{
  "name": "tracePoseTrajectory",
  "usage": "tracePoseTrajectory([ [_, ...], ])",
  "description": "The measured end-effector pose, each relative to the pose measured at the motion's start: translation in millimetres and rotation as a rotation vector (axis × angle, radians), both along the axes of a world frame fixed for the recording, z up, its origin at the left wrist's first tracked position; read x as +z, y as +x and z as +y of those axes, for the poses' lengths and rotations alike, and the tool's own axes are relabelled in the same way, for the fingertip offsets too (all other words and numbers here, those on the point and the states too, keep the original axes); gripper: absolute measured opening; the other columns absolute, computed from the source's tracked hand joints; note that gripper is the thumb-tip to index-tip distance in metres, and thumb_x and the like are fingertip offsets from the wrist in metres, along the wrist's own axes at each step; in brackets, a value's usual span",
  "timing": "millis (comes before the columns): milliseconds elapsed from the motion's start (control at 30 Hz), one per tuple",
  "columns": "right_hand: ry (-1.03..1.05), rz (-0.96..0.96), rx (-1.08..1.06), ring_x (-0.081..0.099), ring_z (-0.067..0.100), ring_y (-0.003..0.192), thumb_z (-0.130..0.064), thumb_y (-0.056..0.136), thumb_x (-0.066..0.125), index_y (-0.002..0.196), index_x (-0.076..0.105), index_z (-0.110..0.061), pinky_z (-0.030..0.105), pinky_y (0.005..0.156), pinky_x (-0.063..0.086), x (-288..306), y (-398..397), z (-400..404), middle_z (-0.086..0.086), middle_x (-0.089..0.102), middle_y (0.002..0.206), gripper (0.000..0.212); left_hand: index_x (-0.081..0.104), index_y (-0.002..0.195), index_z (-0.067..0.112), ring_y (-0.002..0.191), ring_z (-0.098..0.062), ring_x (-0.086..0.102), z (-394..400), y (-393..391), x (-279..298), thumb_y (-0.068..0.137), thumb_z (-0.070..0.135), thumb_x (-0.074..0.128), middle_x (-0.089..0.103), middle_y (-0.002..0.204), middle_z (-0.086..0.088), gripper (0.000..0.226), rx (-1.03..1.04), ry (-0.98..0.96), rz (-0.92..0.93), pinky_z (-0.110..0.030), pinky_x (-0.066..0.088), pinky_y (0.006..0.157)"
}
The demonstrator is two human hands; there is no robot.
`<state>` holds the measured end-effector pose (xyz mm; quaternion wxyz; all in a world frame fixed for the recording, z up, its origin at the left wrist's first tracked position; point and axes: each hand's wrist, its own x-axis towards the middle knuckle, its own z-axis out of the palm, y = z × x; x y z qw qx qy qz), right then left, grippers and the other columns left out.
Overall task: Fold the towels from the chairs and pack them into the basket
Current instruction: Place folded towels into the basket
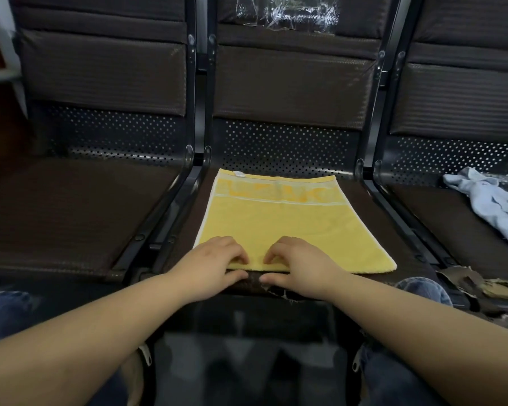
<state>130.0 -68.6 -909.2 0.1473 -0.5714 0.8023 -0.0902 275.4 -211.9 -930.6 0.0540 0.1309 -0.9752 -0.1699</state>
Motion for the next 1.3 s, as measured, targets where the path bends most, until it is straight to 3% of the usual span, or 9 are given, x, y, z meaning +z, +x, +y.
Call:
tracePoseTrajectory([
  [267,-0.053,-0.042,-0.026,0.046,0.012,0.093,-0.046,0.086,0.063,0.103,0.063,-0.022,0.026,0.075,0.036,-4,-5,-7,-0.006,0.051,0.1,0.03,0.058,0.109,0.019,0.11,-0.014,0.043,5,-26,-6,0.096,0.038,0.05,0.049,0.111,0.004,0.024,0.042,0.043,-0.069,-0.028,0.036,0.095],
  [367,-0.043,-0.033,-0.034,0.05,0.015,0.1,-0.045,0.086,0.063,0.107,0.062,-0.02,0.025,0.079,0.038,-3,-10,-3,-0.003,0.055,0.108,0.033,0.055,0.1,0.023,0.106,-0.012,0.043,0,-31,1,0.097,0.034,0.049,0.047,0.104,0.008,0.013,0.051,0.186,-0.128,-0.025,0.035,0.095],
  [500,0.003,-0.007,-0.084,0.051,0.016,0.1,-0.042,0.087,0.063,0.112,0.06,-0.019,0.025,0.079,0.039,0,-24,3,-0.002,0.056,0.113,0.034,0.051,0.089,0.028,0.094,-0.009,0.051,-7,-34,7,0.098,0.029,0.049,0.052,0.092,0.013,0.009,0.087,0.374,-0.138,-0.021,0.036,0.081],
  [667,0.114,0.011,-0.214,0.054,0.023,0.103,-0.034,0.089,0.062,0.111,0.061,-0.017,0.029,0.08,0.042,6,-54,17,0.003,0.057,0.116,0.027,0.048,0.094,0.028,0.093,-0.009,0.048,-10,-33,1,0.094,0.039,0.054,0.048,0.094,0.012,0.012,0.036,0.226,-0.165,-0.021,0.037,0.081],
  [767,0.166,-0.052,-0.319,0.055,0.022,0.092,-0.033,0.087,0.066,0.094,0.059,-0.02,0.028,0.069,0.042,12,-76,32,0.002,0.06,0.097,0.016,0.046,0.097,0.03,0.096,-0.009,0.045,-15,-29,2,0.091,0.042,0.058,0.047,0.1,0.009,0.018,-0.013,0.135,-0.191,-0.02,0.036,0.084],
  [867,0.195,-0.101,-0.416,0.055,0.02,0.082,-0.036,0.083,0.071,0.082,0.062,-0.016,0.025,0.062,0.038,17,-99,52,-0.001,0.057,0.078,0.022,0.051,0.102,0.028,0.099,-0.011,0.046,-29,-23,4,0.09,0.043,0.059,0.048,0.102,0.009,0.02,0.046,0.1,-0.235,-0.023,0.037,0.086],
  [967,0.156,-0.197,-0.524,0.051,0.014,0.07,-0.035,0.079,0.076,0.07,0.062,-0.015,0.025,0.059,0.036,21,-115,72,-0.001,0.055,0.069,0.025,0.06,0.1,0.024,0.099,-0.012,0.05,-49,-12,5,0.088,0.041,0.062,0.052,0.101,0.007,0.021,0.157,0.151,-0.23,-0.026,0.039,0.087],
  [1100,0.09,-0.283,-0.641,0.055,0.012,0.075,-0.033,0.075,0.079,0.081,0.071,-0.012,0.023,0.062,0.039,21,-128,90,0.0,0.064,0.078,0.023,0.068,0.09,0.01,0.091,-0.021,0.058,-66,5,6,0.086,0.04,0.064,0.061,0.093,-0.005,0.031,0.269,0.271,-0.191,-0.036,0.044,0.083],
  [1300,0.063,-0.325,-0.672,0.056,0.012,0.08,-0.03,0.078,0.077,0.081,0.071,-0.016,0.022,0.065,0.041,21,-135,98,-0.001,0.065,0.081,0.016,0.069,0.084,0.022,0.086,-0.01,0.061,-67,8,12,0.088,0.034,0.064,0.068,0.089,0.003,0.014,0.343,0.42,-0.12,-0.022,0.042,0.069],
])
